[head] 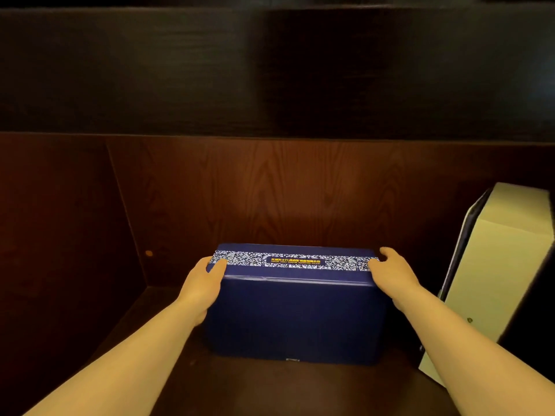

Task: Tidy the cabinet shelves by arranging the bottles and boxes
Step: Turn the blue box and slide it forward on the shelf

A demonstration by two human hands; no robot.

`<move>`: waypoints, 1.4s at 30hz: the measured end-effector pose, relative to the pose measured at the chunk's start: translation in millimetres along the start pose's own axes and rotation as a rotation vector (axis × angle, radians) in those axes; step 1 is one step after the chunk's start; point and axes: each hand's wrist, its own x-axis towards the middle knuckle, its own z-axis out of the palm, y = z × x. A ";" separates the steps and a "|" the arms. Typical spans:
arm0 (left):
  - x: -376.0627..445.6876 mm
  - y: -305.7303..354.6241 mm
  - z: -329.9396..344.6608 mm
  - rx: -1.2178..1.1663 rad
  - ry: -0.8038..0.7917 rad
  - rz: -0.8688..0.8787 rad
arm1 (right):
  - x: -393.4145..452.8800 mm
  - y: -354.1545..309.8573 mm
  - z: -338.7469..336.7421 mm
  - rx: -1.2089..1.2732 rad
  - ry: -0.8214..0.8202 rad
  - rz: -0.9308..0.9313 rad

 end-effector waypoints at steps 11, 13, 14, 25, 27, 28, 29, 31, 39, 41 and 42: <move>-25.2 -23.5 7.0 -0.077 -0.028 0.093 | -6.4 2.7 -17.8 -0.122 -0.297 -0.151; -21.9 -21.7 7.6 -0.061 -0.046 0.103 | -14.0 1.8 -27.6 -0.107 -0.298 -0.149; -20.8 -20.3 8.3 -0.045 -0.053 0.107 | -18.8 1.5 -31.3 -0.122 -0.286 -0.140; -66.5 17.7 60.3 -0.145 -0.236 -0.070 | -87.9 9.6 -54.6 -0.260 -0.260 -0.113; -83.1 15.8 66.8 -0.153 -0.325 -0.060 | -100.4 6.3 -57.7 -0.230 -0.330 -0.098; -89.2 14.2 67.6 -0.166 -0.365 -0.050 | -107.7 4.1 -58.5 -0.226 -0.373 -0.089; -94.0 12.8 67.8 -0.180 -0.398 -0.047 | -115.7 1.1 -59.1 -0.226 -0.413 -0.076; -98.4 10.8 64.3 -0.201 -0.444 -0.042 | -132.3 -7.0 -56.4 -0.189 -0.499 -0.027; -75.6 9.6 32.1 -0.139 -0.502 0.024 | -190.9 -43.0 -9.9 -0.108 -0.559 -0.027; -66.5 8.0 21.3 -0.063 -0.494 0.048 | -199.3 -48.3 6.2 -0.224 -0.509 -0.134; -62.1 9.1 15.5 -0.004 -0.484 0.084 | -203.4 -49.7 13.9 -0.251 -0.486 -0.162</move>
